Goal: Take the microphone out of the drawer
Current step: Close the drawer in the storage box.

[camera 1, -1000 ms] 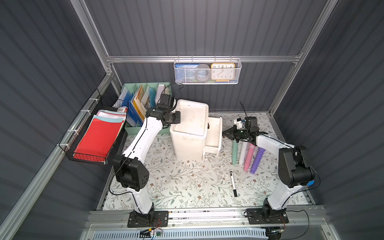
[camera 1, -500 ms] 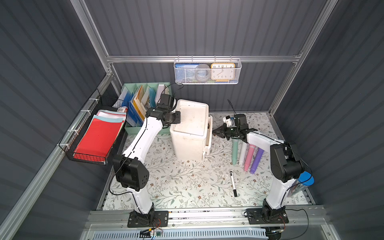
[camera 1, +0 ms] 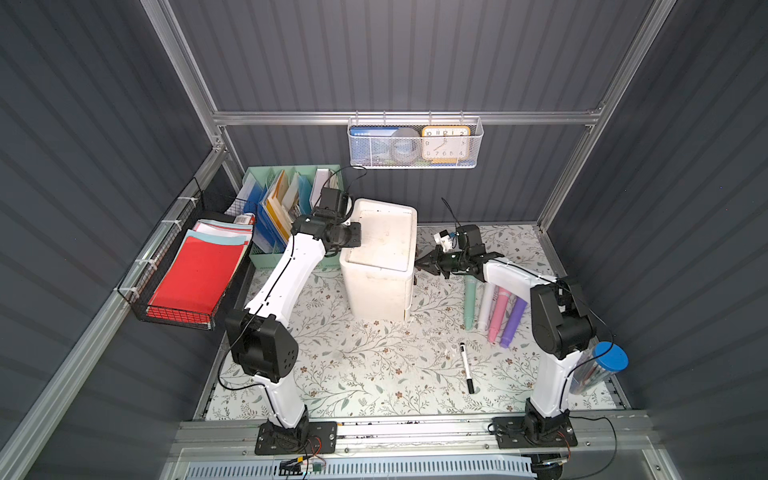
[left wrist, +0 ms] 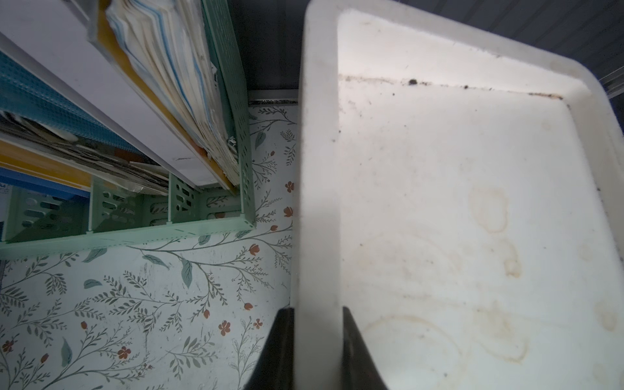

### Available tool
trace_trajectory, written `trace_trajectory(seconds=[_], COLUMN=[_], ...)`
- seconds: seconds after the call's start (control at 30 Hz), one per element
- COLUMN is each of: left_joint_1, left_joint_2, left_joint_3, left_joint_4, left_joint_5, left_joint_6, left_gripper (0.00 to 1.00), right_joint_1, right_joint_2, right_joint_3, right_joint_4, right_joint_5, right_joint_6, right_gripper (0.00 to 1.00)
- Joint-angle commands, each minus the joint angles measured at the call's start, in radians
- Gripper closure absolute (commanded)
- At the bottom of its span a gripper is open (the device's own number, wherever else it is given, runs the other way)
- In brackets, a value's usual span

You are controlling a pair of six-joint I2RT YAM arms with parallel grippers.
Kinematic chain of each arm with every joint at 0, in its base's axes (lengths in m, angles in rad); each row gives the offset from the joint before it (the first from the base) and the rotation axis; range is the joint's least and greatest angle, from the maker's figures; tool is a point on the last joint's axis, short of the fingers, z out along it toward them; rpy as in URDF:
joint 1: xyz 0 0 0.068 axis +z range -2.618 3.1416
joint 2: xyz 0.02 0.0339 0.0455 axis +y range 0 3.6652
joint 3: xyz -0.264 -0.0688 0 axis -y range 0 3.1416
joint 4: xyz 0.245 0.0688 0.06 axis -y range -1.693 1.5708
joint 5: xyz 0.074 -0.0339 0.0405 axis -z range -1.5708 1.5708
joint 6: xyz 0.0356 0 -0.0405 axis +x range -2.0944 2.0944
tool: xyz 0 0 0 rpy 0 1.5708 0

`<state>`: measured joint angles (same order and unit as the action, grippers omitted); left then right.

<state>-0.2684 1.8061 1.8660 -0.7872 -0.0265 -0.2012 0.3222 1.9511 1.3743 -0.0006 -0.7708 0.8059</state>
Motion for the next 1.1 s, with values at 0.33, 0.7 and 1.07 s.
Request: trace_trajectory(seconds=[0.33, 0.7, 1.07], left_joint_1=[-0.015, -0.015, -0.015], left_joint_2=[-0.014, -0.007, -0.015], left_joint_3=[-0.034, -0.021, -0.030], left_joint_4=[0.094, 0.084, 0.080], left_joint_5=[0.182, 0.191, 0.193], left_joint_6=[-0.116, -0.108, -0.107], left_gripper=[1.00, 0.99, 0.99], right_joint_1=[-0.035, -0.043, -0.041], right_joint_2=[-0.072, 0.015, 0.144], right_joint_3=[-0.166, -0.225, -0.269], right_joint_4=[0.079, 0.213, 0.514], right_joint_5=[0.004, -0.006, -0.012], right_joint_6=[0.021, 0.102, 0.347], right_gripper=[0.99, 0.79, 0.61])
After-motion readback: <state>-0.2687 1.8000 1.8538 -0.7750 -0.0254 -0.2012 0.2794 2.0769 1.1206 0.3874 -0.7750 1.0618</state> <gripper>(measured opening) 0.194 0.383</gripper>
